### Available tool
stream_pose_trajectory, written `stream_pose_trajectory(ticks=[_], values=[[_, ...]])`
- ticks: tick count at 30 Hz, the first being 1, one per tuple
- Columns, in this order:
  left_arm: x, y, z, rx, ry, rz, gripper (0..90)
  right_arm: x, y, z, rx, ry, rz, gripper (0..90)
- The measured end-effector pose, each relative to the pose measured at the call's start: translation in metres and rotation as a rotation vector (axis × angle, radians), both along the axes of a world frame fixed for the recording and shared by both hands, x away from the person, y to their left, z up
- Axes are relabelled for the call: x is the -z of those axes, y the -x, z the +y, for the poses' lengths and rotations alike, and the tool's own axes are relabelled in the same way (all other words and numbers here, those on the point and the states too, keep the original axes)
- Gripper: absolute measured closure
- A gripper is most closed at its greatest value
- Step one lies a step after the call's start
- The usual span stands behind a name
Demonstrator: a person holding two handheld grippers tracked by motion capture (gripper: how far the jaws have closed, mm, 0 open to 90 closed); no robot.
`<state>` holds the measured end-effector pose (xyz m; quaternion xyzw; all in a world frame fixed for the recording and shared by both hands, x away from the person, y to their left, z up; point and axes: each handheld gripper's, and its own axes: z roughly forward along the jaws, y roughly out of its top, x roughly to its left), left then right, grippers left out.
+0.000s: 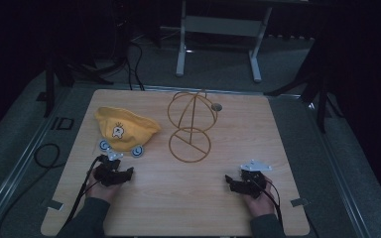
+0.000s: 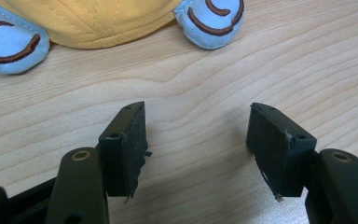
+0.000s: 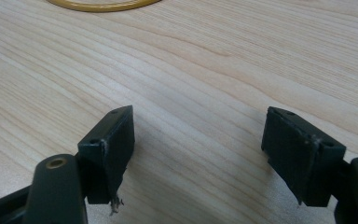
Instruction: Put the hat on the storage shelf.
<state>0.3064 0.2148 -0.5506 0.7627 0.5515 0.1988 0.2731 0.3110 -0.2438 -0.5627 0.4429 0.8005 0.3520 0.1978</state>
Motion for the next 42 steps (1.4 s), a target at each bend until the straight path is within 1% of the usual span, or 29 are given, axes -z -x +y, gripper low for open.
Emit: stream_pose_trajectory(ticks=[6,7,8,10,11,12,13,14,17,20,21,22,25,27,28,29,33,35,37,40,41,42], values=[[0.000,-0.001,0.000,0.007,0.000,0.004,37.9,0.000,0.000,0.000,-0.001,0.000,0.001,25.1],[0.000,-0.002,-0.001,0.030,0.003,-0.003,41.8,0.000,0.000,0.000,-0.001,0.000,0.000,25.1],[0.000,-0.003,-0.002,0.036,0.003,-0.007,43.7,0.000,0.000,0.000,0.000,0.000,0.001,25.1],[-0.001,-0.007,-0.003,0.035,-0.002,-0.009,47.2,0.000,0.000,0.000,-0.001,0.000,0.000,25.1],[-0.002,-0.009,-0.003,0.034,-0.013,-0.012,49.3,0.000,0.000,0.000,0.000,0.000,0.001,25.1],[-0.004,-0.010,-0.003,0.029,-0.007,-0.021,50.6,0.000,0.000,0.000,-0.001,0.000,0.001,25.1],[-0.007,-0.011,-0.003,0.034,0.010,-0.027,52.8,0.000,0.000,0.000,-0.001,0.000,0.001,25.1],[-0.009,-0.012,-0.004,0.036,0.017,-0.041,54.4,0.000,0.000,0.000,-0.001,0.000,0.002,25.0],[-0.017,-0.016,-0.008,0.069,-0.009,-0.082,58.8,0.000,0.000,0.000,-0.001,0.001,0.001,24.9],[-0.019,-0.023,-0.014,0.115,-0.054,-0.107,60.6,0.000,0.000,0.000,0.000,0.000,0.002,24.9],[-0.019,-0.023,-0.014,0.115,-0.054,-0.107,61.0,0.000,0.000,0.000,0.000,0.000,0.002,24.9],[-0.020,-0.027,-0.020,0.146,-0.085,-0.126,61.1,0.000,0.000,0.000,0.000,0.000,0.002,25.0],[-0.019,-0.036,-0.027,0.192,-0.117,-0.126,60.5,0.000,0.000,0.000,0.000,0.000,0.003,24.9],[-0.016,-0.042,-0.030,0.205,-0.125,-0.123,59.8,0.000,0.000,0.000,0.000,0.000,0.003,24.9],[-0.016,-0.042,-0.030,0.205,-0.125,-0.123,59.8,0.000,0.000,0.000,0.000,0.000,0.003,24.9],[-0.014,-0.047,-0.031,0.210,-0.133,-0.115,59.8,0.000,0.000,0.000,0.000,0.000,0.003,24.9],[-0.009,-0.053,-0.032,0.221,-0.130,-0.099,59.5,0.000,0.000,0.000,0.000,0.000,0.003,24.9],[-0.006,-0.055,-0.032,0.226,-0.135,-0.093,58.8,0.000,0.000,0.000,0.000,0.000,0.003,24.9],[-0.004,-0.057,-0.032,0.227,-0.142,-0.078,58.0,0.000,0.000,0.000,0.000,0.000,0.003,24.9],[-0.003,-0.058,-0.031,0.224,-0.134,-0.077,57.3,0.000,0.000,0.000,0.000,0.000,0.003,24.8],[-0.003,-0.057,-0.031,0.218,-0.140,-0.080,58.1,0.000,0.000,0.000,0.000,0.000,0.003,24.8],[-0.003,-0.057,-0.032,0.211,-0.151,-0.085,62.1,0.000,0.000,0.000,0.000,0.000,0.003,24.8]])
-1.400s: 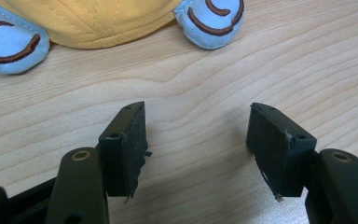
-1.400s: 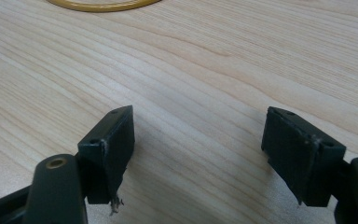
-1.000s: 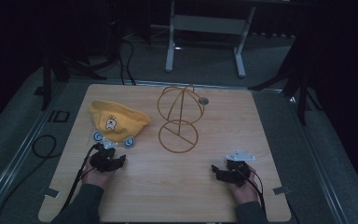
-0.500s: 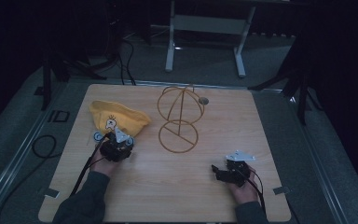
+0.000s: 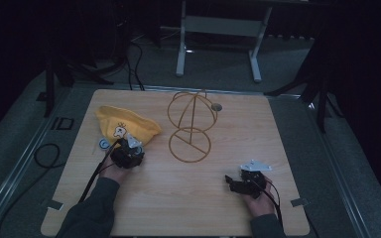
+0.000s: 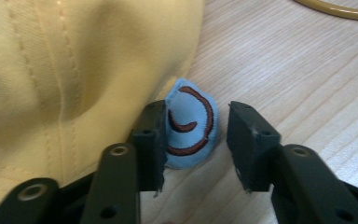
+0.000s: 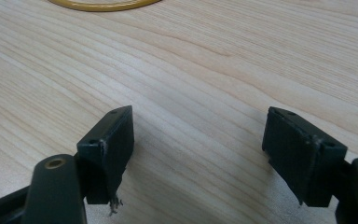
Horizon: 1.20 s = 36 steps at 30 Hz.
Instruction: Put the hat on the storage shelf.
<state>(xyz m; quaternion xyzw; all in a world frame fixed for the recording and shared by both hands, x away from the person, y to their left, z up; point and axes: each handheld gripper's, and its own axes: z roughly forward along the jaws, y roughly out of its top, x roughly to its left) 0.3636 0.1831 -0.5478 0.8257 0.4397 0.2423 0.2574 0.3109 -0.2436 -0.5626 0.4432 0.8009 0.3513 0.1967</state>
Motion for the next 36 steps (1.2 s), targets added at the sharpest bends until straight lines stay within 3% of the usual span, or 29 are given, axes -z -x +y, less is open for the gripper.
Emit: stream_pose_trajectory(ticks=[8,18,36], values=[[-0.007,0.002,0.002,0.012,-0.024,-0.025,84.1,0.000,0.000,0.000,0.000,0.000,0.000,24.8],[-0.034,0.002,0.007,0.010,0.001,-0.051,85.2,0.000,0.000,0.000,0.000,0.000,0.000,24.8],[-0.086,-0.003,0.015,-0.035,-0.005,-0.156,85.5,0.000,0.000,0.000,-0.001,0.000,-0.001,24.8]])
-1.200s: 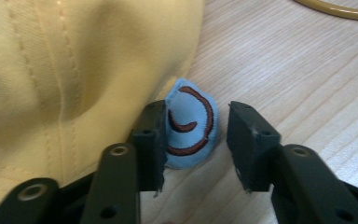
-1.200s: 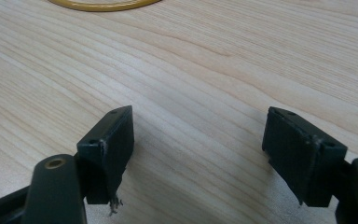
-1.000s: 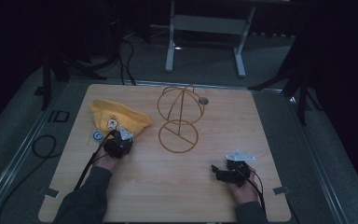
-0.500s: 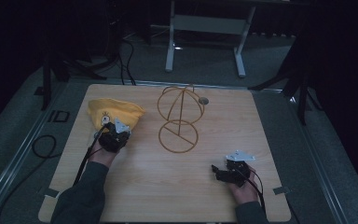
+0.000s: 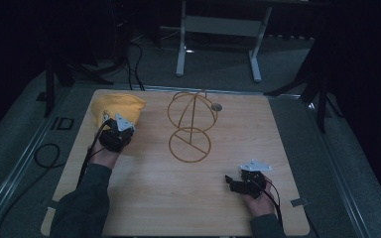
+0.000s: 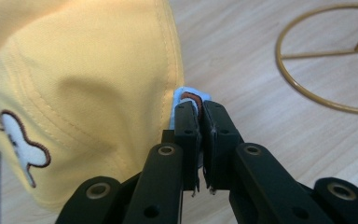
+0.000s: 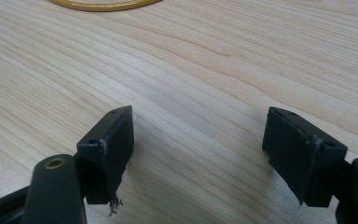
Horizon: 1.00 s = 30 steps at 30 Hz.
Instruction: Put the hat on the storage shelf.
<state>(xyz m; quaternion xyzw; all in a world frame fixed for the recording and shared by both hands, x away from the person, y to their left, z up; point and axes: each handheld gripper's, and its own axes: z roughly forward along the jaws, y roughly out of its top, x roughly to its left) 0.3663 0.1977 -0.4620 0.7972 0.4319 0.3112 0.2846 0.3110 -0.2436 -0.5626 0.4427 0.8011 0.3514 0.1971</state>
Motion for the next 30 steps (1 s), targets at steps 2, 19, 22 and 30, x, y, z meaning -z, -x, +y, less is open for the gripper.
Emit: stream_pose_trajectory(ticks=[2,19,22,30], values=[[-0.006,0.000,0.002,-0.010,0.005,-0.012,85.5,0.000,0.000,0.000,0.000,0.000,0.001,24.8],[-0.059,0.011,0.016,-0.041,-0.011,-0.109,85.4,0.000,0.000,0.000,0.000,0.000,-0.001,24.8],[-0.069,0.010,0.016,-0.045,-0.012,-0.129,85.4,0.000,0.000,0.000,-0.001,0.001,-0.003,24.8],[-0.086,-0.002,0.014,-0.032,0.003,-0.135,85.1,0.000,0.000,0.000,-0.001,0.001,-0.002,24.8]])
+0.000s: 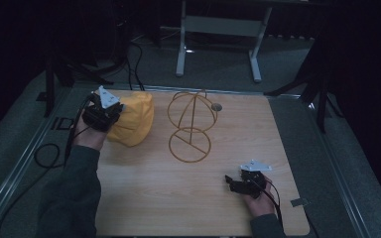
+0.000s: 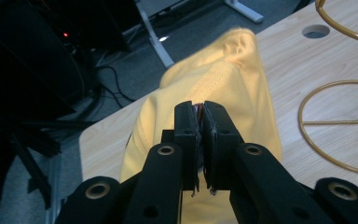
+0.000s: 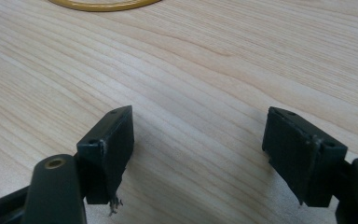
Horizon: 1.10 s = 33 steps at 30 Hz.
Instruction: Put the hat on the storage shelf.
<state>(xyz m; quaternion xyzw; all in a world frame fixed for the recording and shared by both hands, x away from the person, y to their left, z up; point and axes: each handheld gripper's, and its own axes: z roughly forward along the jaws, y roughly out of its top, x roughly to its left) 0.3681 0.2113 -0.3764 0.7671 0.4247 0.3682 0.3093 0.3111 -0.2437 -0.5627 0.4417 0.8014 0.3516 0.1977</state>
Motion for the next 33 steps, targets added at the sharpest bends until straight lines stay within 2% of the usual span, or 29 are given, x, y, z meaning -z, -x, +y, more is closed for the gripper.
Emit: stream_pose_trajectory(ticks=[4,12,19,25,29,33], values=[[0.009,-0.006,-0.007,0.028,0.012,0.027,83.8,0.000,0.000,0.000,0.001,-0.001,0.001,24.8],[0.015,-0.010,-0.013,0.042,0.022,0.043,71.6,0.000,0.000,0.000,0.001,-0.001,0.001,24.8],[0.013,-0.014,-0.002,0.023,0.038,0.063,65.0,0.000,0.000,0.000,-0.001,-0.001,0.001,24.7],[0.018,-0.024,0.009,0.000,0.044,0.111,57.4,0.000,0.000,0.000,-0.001,-0.001,0.001,24.7],[0.022,-0.031,0.014,0.000,0.054,0.131,52.8,0.000,0.000,0.000,-0.001,-0.001,0.001,24.7],[0.026,-0.037,0.017,0.015,0.047,0.156,49.1,0.000,0.000,0.000,-0.001,-0.001,0.001,24.7]])
